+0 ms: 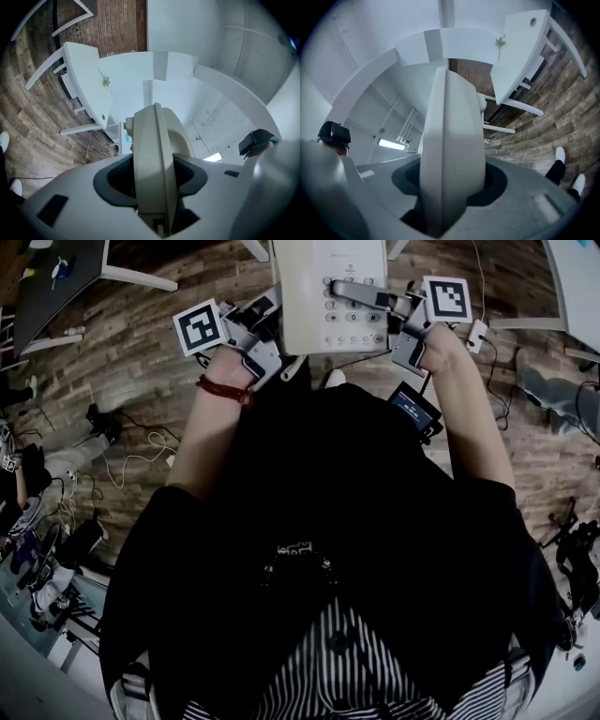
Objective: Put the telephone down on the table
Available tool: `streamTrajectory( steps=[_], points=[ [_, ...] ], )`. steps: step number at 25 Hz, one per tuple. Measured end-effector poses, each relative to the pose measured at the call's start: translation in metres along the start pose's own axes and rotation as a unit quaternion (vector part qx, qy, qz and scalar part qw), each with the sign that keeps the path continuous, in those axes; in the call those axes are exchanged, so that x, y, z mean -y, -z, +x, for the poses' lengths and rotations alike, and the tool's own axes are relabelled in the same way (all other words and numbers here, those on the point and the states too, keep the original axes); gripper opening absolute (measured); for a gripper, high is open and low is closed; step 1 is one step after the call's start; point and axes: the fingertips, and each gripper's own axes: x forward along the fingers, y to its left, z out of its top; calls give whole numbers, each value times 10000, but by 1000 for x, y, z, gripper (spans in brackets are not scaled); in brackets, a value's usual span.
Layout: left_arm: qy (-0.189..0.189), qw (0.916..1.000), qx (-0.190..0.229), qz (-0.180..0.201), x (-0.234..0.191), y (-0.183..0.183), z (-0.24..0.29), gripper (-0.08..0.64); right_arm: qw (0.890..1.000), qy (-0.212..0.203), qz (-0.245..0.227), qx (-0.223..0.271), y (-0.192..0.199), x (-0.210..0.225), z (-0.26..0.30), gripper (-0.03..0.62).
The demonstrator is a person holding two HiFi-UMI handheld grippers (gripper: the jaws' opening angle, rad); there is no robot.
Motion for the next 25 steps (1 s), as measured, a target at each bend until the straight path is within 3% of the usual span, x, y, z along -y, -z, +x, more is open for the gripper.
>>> streamTrajectory(
  steps=[6, 25],
  points=[
    [146, 9997, -184, -111, -5, -3, 2, 207, 9997, 200, -41, 132, -2, 4, 0, 204],
    [421, 9968, -663, 145, 11, -9, 12, 207, 9971, 280, -373, 607, -10, -10, -3, 206]
  ],
)
